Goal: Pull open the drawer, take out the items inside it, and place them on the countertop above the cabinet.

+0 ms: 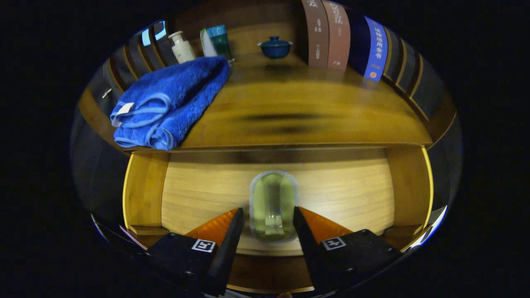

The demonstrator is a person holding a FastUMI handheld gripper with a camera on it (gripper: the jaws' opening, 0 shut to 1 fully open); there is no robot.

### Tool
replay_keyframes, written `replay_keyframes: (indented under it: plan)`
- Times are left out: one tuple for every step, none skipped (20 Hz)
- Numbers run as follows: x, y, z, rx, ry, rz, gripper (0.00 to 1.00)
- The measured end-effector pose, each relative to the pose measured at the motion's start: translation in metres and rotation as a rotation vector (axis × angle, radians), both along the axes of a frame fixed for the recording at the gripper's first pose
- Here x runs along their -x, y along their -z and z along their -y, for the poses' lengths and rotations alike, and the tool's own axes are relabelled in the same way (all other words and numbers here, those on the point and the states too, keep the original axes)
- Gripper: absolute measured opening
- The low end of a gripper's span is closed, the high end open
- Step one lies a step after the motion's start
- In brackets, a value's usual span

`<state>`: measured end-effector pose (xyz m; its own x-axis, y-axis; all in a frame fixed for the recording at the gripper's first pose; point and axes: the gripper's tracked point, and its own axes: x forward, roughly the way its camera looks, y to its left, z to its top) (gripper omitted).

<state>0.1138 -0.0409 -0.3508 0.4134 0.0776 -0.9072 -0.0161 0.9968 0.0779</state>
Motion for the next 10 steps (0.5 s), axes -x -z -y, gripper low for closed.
replay_keyframes:
  plan:
    - [-0.001, 0.007, 0.002, 0.008, 0.014, -0.007, 0.60]
    - [-0.001, 0.010, 0.009, 0.031, 0.029, -0.007, 0.50]
    - [-0.002, 0.016, 0.011, 0.034, 0.035, -0.006, 0.39]
    - [-0.005, 0.015, 0.011, 0.045, 0.010, 0.008, 0.29]
    - [-0.005, 0.012, 0.010, 0.065, -0.016, 0.017, 0.18]
    - [-0.004, 0.008, 0.014, 0.087, -0.032, 0.025, 0.18]
    - [-0.005, 0.006, 0.015, 0.090, -0.033, 0.040, 0.18]
    - [-0.005, -0.002, 0.016, 0.079, -0.027, 0.052, 0.18]
    - [-0.004, -0.011, 0.014, 0.062, -0.023, 0.064, 0.18]
    - [-0.002, -0.020, 0.012, 0.048, -0.025, 0.073, 0.18]
